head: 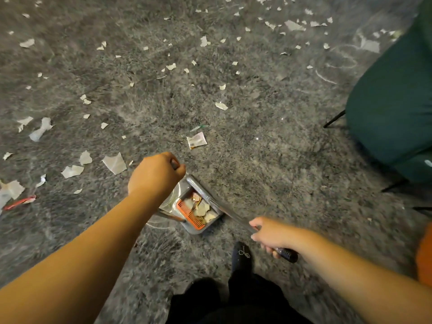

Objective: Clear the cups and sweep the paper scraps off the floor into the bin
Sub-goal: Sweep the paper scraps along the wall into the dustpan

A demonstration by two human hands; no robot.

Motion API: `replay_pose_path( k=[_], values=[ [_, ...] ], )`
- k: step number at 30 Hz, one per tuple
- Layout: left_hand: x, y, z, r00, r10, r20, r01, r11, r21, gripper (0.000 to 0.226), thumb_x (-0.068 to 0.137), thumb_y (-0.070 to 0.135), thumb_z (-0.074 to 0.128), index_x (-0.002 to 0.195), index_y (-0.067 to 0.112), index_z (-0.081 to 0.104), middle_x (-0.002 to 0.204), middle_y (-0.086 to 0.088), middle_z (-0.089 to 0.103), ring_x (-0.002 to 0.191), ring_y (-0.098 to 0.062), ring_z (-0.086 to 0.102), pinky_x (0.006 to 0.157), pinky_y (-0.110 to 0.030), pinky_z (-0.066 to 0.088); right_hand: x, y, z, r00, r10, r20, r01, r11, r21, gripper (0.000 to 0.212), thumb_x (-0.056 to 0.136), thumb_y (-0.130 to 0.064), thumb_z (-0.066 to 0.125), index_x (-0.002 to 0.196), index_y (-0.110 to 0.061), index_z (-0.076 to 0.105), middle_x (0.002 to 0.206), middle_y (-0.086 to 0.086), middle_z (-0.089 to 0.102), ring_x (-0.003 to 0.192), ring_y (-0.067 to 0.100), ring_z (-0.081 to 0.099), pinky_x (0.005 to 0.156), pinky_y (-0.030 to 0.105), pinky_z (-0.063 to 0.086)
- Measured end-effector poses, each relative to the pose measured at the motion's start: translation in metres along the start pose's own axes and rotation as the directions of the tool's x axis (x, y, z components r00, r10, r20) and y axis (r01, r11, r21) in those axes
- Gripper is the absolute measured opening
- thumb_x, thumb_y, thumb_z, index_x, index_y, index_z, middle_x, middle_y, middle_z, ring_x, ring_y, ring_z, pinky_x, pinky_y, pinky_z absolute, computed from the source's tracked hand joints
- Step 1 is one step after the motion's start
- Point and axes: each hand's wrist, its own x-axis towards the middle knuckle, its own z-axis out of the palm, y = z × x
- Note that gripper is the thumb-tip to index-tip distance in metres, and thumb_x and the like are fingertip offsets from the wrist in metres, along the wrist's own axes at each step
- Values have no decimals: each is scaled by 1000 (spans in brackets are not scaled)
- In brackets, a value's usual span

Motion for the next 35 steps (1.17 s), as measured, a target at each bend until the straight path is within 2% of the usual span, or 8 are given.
replay_pose_path(
  k=[5,9,12,20,23,29,31,35],
  values=[
    [-26,-2,0,986,143,87,-142,990,-22,19,91,44,61,96,27,68,87,0,70,80,-23,64,65,-33,54,-29,12,41,998,29,-56,-15,971,239,49,99,-12,43,146,-14,29,68,9,50,48,14,46,38,21,39],
    [-52,1,-6,963,253,96,-250,967,-42,18,89,44,63,93,27,69,83,5,69,80,-20,63,67,-33,54,-52,29,81,989,93,-111,-33,891,453,48,100,-13,42,146,-18,28,61,7,44,43,12,40,34,17,35],
    [-67,12,-14,914,388,120,-388,922,-24,16,89,42,64,91,27,69,80,5,68,77,-18,62,65,-30,51,-76,47,112,976,146,-160,-26,811,584,42,100,-12,41,141,-16,33,59,6,38,42,11,36,33,15,31],
    [-117,83,-2,708,675,208,-684,729,-37,14,87,42,68,88,27,69,78,6,70,78,-20,66,63,-28,45,-140,109,178,925,284,-254,61,546,836,38,100,-11,40,137,-21,37,58,4,40,35,8,37,36,16,31],
    [-145,115,11,622,743,248,-756,652,-59,15,86,42,69,90,28,70,82,6,72,81,-20,67,64,-28,47,-162,134,199,898,338,-281,98,470,877,34,100,-10,40,134,-13,41,58,4,40,33,6,36,36,16,32],
    [-209,184,41,446,843,301,-856,500,-131,16,85,40,71,94,27,72,89,3,75,87,-20,69,71,-31,53,-200,188,239,836,461,-297,170,296,940,24,100,-10,42,122,-20,45,59,3,40,26,1,36,30,14,33],
    [-236,206,55,380,865,326,-875,451,-177,14,85,38,72,92,26,72,87,4,74,84,-18,69,70,-30,54,-216,208,254,816,492,-304,191,266,945,17,100,-10,42,113,-14,52,57,3,41,31,4,39,31,16,35],
    [-299,249,88,249,889,383,-914,347,-212,12,85,37,72,90,26,71,78,9,69,77,-13,66,62,-24,48,-248,252,289,777,563,-282,236,155,959,18,97,-11,46,110,-5,57,57,5,45,39,9,41,35,19,35]
  ],
)
